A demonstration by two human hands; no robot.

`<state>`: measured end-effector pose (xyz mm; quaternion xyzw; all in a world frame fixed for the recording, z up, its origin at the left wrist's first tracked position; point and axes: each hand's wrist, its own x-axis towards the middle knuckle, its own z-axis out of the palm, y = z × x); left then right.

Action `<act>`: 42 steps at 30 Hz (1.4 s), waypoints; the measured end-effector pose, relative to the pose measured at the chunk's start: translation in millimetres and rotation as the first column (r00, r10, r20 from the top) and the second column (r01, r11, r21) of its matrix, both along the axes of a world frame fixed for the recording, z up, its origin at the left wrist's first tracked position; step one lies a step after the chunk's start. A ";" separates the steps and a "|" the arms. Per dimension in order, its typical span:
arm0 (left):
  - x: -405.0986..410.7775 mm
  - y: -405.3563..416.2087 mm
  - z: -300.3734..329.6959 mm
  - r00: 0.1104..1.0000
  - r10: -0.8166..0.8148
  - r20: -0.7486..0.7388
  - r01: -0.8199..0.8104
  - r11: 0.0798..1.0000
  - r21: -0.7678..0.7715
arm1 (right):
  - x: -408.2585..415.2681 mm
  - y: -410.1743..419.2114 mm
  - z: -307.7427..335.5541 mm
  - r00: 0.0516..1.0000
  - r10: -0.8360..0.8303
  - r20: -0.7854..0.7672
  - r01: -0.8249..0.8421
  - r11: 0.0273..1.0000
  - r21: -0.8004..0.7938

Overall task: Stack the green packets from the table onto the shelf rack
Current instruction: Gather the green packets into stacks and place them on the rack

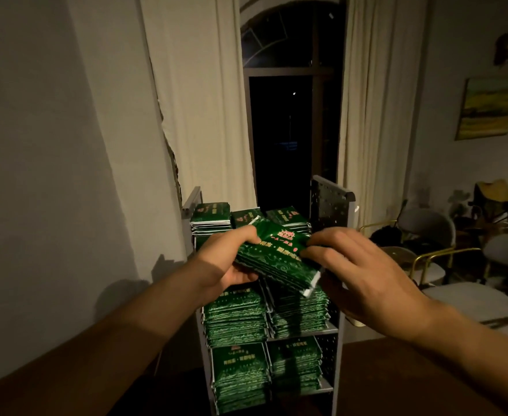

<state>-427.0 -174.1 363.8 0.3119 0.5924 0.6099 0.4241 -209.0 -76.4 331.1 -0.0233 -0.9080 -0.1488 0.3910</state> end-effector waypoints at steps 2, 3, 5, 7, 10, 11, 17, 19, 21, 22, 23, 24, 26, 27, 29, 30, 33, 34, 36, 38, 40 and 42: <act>0.4 3.5 4.4 0.999 -0.017 0.029 0.017 1.000 0.002 | -0.9 3.4 4.0 0.999 0.025 -0.048 -0.024 1.000 0.020; 0.1 5.5 6.8 0.999 -0.017 0.031 0.017 1.000 0.001 | -0.9 6.6 5.9 0.998 0.026 -0.052 -0.024 0.999 0.039; 0.0 10.2 9.5 1.000 -0.014 0.016 0.014 1.000 -0.005 | -1.7 14.1 8.1 0.999 0.018 -0.048 -0.015 0.998 0.061; 2.3 12.1 13.1 1.000 -0.017 0.018 0.017 1.000 0.003 | -4.2 18.7 10.0 0.998 0.003 -0.064 0.001 0.997 0.077; 3.6 17.9 19.9 0.999 0.027 -0.024 -0.026 0.999 0.028 | -8.5 26.5 15.0 0.992 -0.016 -0.124 0.027 0.996 0.090; 2.5 19.0 20.4 0.993 0.074 -0.087 -0.070 0.997 0.042 | -9.9 28.3 17.2 0.988 -0.032 -0.151 0.045 0.995 0.089; -15.9 13.4 -16.0 0.067 0.314 -0.947 -0.045 0.949 0.312 | -41.3 47.1 25.5 0.967 -0.175 -0.184 0.181 0.983 0.017; -14.1 14.7 -25.9 -0.100 0.211 -0.972 -0.030 0.976 0.215 | -57.2 53.5 23.5 0.970 -0.200 -0.139 0.201 0.980 -0.006; -11.5 18.8 -33.5 -0.172 0.124 -0.977 -0.069 0.988 0.137 | -75.0 58.8 21.2 0.972 -0.204 -0.116 0.203 0.979 -0.023; -11.0 20.3 -36.3 -0.197 0.112 -0.974 -0.078 0.988 0.130 | -84.3 61.1 20.2 0.972 -0.209 -0.107 0.208 0.978 -0.019; -11.1 21.3 -39.2 -0.210 0.107 -0.972 -0.084 0.988 0.128 | -93.7 63.1 19.4 0.971 -0.221 -0.093 0.221 0.975 -0.006; -12.6 22.7 -42.2 -0.209 0.105 -0.972 -0.092 0.988 0.127 | -103.9 65.7 18.8 0.969 -0.235 -0.078 0.237 0.972 0.012; -14.8 24.8 -45.2 -0.191 0.097 -0.977 -0.103 0.988 0.118 | -121.2 71.1 17.1 0.963 -0.265 -0.045 0.267 0.963 0.037; -16.2 25.5 -46.8 -0.183 0.093 -0.979 -0.105 0.988 0.113 | -128.5 74.0 16.0 0.961 -0.274 -0.032 0.275 0.960 0.042; -17.5 26.3 -48.4 -0.182 0.092 -0.979 -0.098 0.989 0.111 | -137.8 78.0 15.0 0.956 -0.293 -0.013 0.293 0.955 0.041; -19.6 26.7 -48.7 -0.185 0.095 -0.978 -0.096 0.989 0.114 | -143.4 80.3 14.9 0.953 -0.302 -0.004 0.302 0.952 0.041; -20.1 26.4 -47.3 -0.185 0.084 -0.979 -0.096 0.990 0.103 | -153.2 85.4 17.9 0.946 -0.323 0.005 0.323 0.946 0.043; -20.1 26.4 -47.3 -0.187 0.080 -0.979 -0.099 0.990 0.100 | -155.9 87.1 19.8 0.944 -0.330 0.006 0.329 0.943 0.046; -19.7 27.1 -47.7 -0.192 0.070 -0.979 -0.103 0.990 0.091 | -158.8 90.5 24.3 0.940 -0.342 -0.003 0.342 0.938 0.060; -19.2 28.4 -48.2 -0.196 0.072 -0.978 -0.105 0.990 0.094 | -159.3 93.2 28.2 0.946 -0.324 -0.032 0.325 0.943 0.067; -19.6 29.5 -48.3 -0.200 0.085 -0.976 -0.103 0.989 0.107 | -160.1 93.7 30.6 0.955 -0.293 -0.055 0.296 0.953 0.066; -19.5 29.8 -47.9 -0.197 0.094 -0.976 -0.100 0.988 0.115 | -161.8 93.8 30.2 0.960 -0.275 -0.059 0.279 0.957 0.079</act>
